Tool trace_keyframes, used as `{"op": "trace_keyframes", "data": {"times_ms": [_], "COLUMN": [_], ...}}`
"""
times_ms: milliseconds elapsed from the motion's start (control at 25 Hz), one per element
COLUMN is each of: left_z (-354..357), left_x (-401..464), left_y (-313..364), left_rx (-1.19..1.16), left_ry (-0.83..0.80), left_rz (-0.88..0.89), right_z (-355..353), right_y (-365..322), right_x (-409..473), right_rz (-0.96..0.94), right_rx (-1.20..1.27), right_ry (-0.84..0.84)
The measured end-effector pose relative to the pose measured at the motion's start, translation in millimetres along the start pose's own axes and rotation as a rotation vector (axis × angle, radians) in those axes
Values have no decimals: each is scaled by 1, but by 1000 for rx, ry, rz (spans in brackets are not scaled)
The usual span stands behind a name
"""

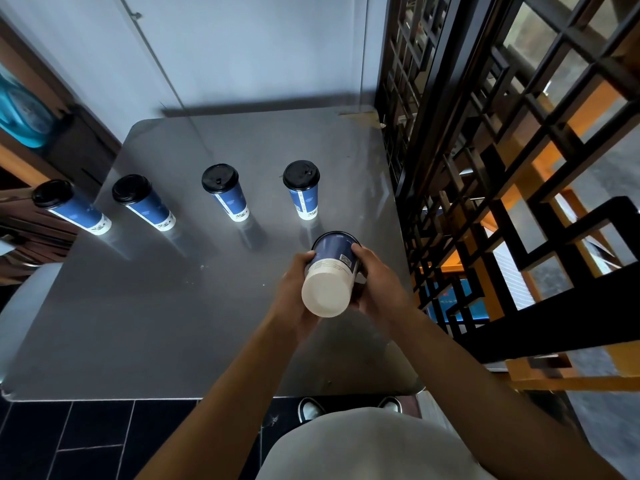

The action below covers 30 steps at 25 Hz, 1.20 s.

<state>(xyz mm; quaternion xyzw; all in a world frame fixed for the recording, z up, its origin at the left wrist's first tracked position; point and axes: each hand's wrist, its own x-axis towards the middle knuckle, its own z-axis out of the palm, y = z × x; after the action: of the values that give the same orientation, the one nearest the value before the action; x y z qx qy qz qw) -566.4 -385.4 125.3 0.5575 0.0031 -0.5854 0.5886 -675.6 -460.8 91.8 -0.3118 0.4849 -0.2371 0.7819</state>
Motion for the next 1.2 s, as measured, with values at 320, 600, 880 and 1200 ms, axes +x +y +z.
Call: {"op": "trace_keyframes", "data": {"times_ms": [320,600,880,1200], "left_z": [-3,2,-4,-8], "left_x": [1,1,7,14], "left_y": [-6,2,-7,-15], "left_rx": [210,230,1,-153], "left_ry": [-8,-95,-63,-126], "left_rz": [77,10,-60,-34], "right_z": [-6,-7,0,-6], "right_y": [-6,-11,-13,-10], "right_x": [0,-2,-3,3], "right_rz": [-83,-152,-114,-182], "right_rx": [-210,-317,-33,25], "right_ry": [43,-22,1,-95]}}
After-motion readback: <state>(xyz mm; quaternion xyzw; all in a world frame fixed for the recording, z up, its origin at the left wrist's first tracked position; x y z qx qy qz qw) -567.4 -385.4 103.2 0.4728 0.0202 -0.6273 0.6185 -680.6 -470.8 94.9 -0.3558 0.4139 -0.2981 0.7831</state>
